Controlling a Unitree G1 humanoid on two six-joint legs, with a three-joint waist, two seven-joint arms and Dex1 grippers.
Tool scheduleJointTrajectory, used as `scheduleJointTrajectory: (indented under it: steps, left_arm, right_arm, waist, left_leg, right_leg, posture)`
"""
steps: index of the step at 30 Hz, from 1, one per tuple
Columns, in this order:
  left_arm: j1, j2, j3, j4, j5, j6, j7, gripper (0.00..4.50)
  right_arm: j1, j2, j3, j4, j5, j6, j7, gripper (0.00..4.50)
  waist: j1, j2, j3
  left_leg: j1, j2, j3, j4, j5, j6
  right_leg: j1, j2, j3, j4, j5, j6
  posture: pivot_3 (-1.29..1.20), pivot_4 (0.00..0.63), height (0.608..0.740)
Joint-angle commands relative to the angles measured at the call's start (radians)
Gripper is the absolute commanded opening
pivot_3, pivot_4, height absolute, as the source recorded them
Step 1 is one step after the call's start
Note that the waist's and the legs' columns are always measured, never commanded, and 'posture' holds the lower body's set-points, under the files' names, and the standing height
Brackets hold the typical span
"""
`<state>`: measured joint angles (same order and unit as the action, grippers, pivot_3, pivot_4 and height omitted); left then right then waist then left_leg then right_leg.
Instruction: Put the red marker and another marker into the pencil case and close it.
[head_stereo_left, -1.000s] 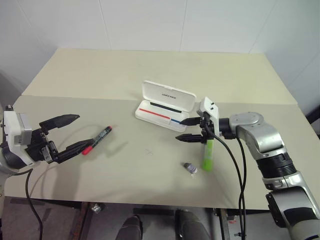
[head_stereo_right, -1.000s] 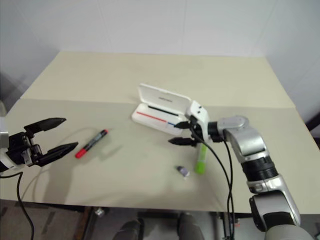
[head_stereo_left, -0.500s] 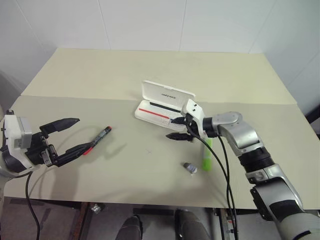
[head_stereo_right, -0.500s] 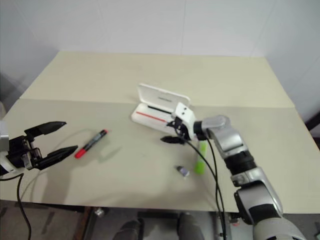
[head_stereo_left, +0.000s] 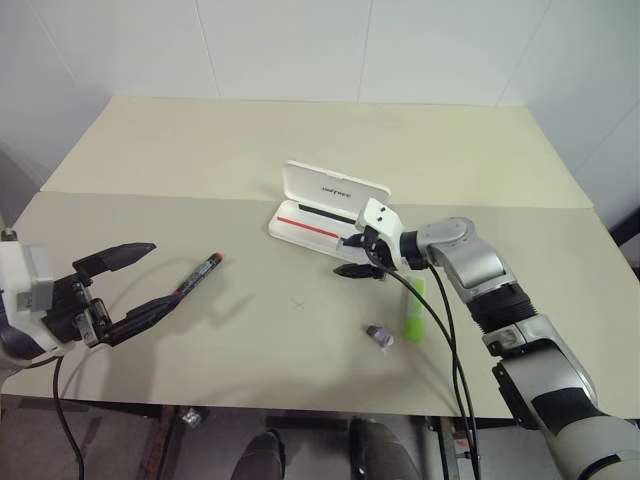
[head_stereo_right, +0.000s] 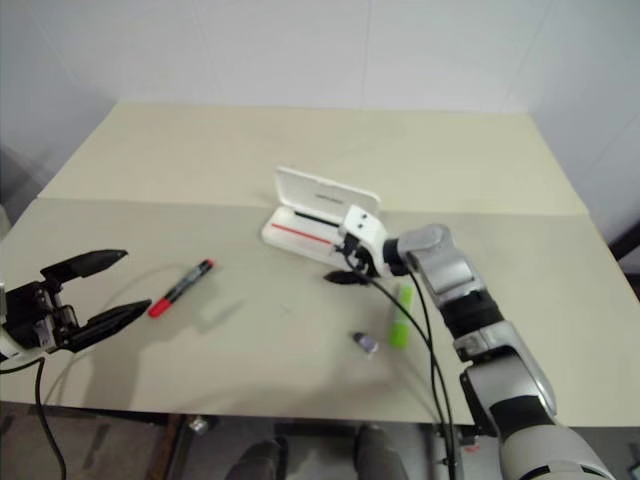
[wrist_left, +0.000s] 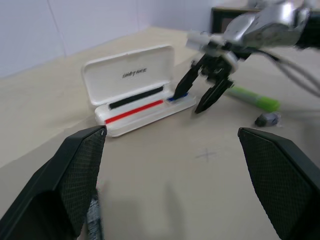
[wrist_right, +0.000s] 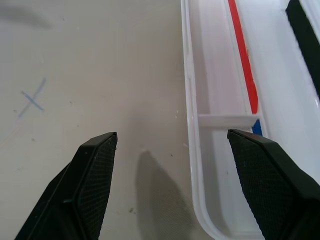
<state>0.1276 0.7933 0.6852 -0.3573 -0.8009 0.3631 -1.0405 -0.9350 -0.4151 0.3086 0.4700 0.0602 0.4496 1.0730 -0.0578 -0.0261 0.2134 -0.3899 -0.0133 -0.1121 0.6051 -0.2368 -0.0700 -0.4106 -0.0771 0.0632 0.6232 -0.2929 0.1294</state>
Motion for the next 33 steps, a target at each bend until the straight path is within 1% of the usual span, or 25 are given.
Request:
scheduleJointTrajectory:
  steps: [1, 6, 9, 13, 16, 18, 19, 24, 28, 31, 33]
  left_arm:
    - [0.042, -0.009, 0.056, -0.046, -0.043, 0.006, -0.005, 4.48]
    - [0.069, -0.016, 0.064, -0.066, -0.046, -0.002, 0.012, 4.48]
    - [0.078, -0.016, 0.069, -0.070, -0.047, -0.004, 0.018, 4.50]
    - [0.090, -0.017, 0.075, -0.078, -0.049, -0.005, 0.025, 4.50]
    - [0.094, -0.019, 0.077, -0.083, -0.049, -0.004, 0.028, 4.50]
    - [0.096, -0.020, 0.077, -0.086, -0.049, -0.004, 0.031, 4.50]
    - [0.096, -0.020, 0.076, -0.086, -0.048, -0.004, 0.032, 4.50]
    - [0.089, -0.019, 0.067, -0.085, -0.045, -0.005, 0.036, 4.50]
    - [0.083, -0.018, 0.061, -0.084, -0.046, -0.006, 0.038, 4.50]
    - [0.079, -0.018, 0.056, -0.089, -0.047, -0.004, 0.041, 4.50]
    - [0.077, -0.019, 0.051, -0.086, -0.046, -0.005, 0.042, 4.50]
  right_arm:
    - [-0.041, 0.005, 0.000, 0.019, -0.014, -0.025, 0.016, 4.50]
    - [-0.071, 0.026, 0.007, 0.079, -0.046, -0.032, 0.010, 4.50]
    - [-0.088, 0.041, 0.005, 0.109, -0.062, -0.029, 0.007, 3.95]
    - [-0.092, 0.048, 0.003, 0.116, -0.073, -0.030, 0.014, 2.60]
    - [-0.090, 0.047, 0.003, 0.113, -0.079, -0.028, 0.022, 1.40]
    - [-0.089, 0.048, 0.001, 0.113, -0.080, -0.027, 0.021, 0.75]
    - [-0.090, 0.048, 0.000, 0.111, -0.080, -0.027, 0.022, 0.52]
    - [-0.090, 0.048, -0.019, 0.107, -0.067, -0.067, 0.023, 0.52]
    - [-0.084, 0.033, -0.039, 0.076, -0.041, -0.103, 0.058, 0.52]
    - [-0.069, 0.012, -0.046, 0.021, -0.018, -0.114, 0.101, 0.52]
    - [-0.057, -0.006, -0.047, -0.039, 0.004, -0.087, 0.134, 0.52]
  waist:
    - [0.001, 0.000, 0.000]
    - [0.001, 0.000, 0.000]
    - [0.001, 0.000, 0.000]
    - [0.001, 0.000, 0.000]
    - [0.001, 0.000, 0.000]
    - [0.001, 0.000, 0.000]
    - [0.000, 0.000, 0.000]
    - [0.000, 0.000, 0.000]
    - [0.001, 0.000, 0.000]
    - [0.001, 0.000, 0.000]
    - [0.001, 0.000, 0.000]
  left_leg:
    - [0.000, 0.000, 0.000, 0.000, 0.000, 0.000]
    - [0.000, 0.000, 0.000, 0.000, 0.000, 0.000]
    - [0.000, 0.000, 0.000, 0.000, 0.000, 0.000]
    - [0.000, 0.000, 0.000, -0.001, 0.000, 0.000]
    - [0.000, 0.000, 0.000, -0.002, 0.000, 0.000]
    - [0.000, 0.000, 0.000, -0.002, 0.000, 0.000]
    - [0.000, 0.000, 0.000, -0.002, 0.000, 0.000]
    - [0.000, 0.000, 0.000, -0.002, 0.000, 0.000]
    - [0.000, 0.000, 0.000, -0.002, 0.000, 0.000]
    - [0.000, 0.000, 0.000, -0.002, 0.000, 0.000]
    - [0.000, 0.000, 0.000, -0.002, 0.000, 0.000]
  right_leg:
    - [0.000, 0.000, 0.000, 0.000, 0.000, 0.000]
    - [0.000, 0.000, 0.000, 0.000, 0.000, -0.001]
    - [0.000, 0.000, 0.000, 0.000, 0.000, -0.001]
    - [-0.001, 0.000, 0.000, -0.001, 0.000, -0.001]
    - [-0.001, 0.000, 0.000, -0.001, -0.001, -0.001]
    - [-0.001, 0.000, 0.000, -0.001, -0.001, -0.001]
    - [-0.001, 0.000, 0.000, -0.001, -0.001, -0.001]
    - [-0.001, 0.000, 0.000, -0.001, -0.001, -0.001]
    - [-0.001, 0.000, 0.000, -0.001, -0.001, -0.001]
    - [-0.001, 0.000, 0.000, -0.001, -0.001, -0.001]
    - [-0.001, 0.000, 0.000, -0.001, -0.001, -0.001]
  posture:
    - [0.00, 0.150, 0.740]
    - [0.00, 0.150, 0.740]
    - [0.00, 0.150, 0.740]
    - [0.00, 0.150, 0.740]
    - [0.00, 0.150, 0.740]
    - [0.00, 0.150, 0.740]
    - [0.00, 0.150, 0.740]
    - [0.00, 0.150, 0.740]
    - [0.00, 0.150, 0.740]
    - [0.00, 0.150, 0.740]
    - [0.00, 0.150, 0.740]
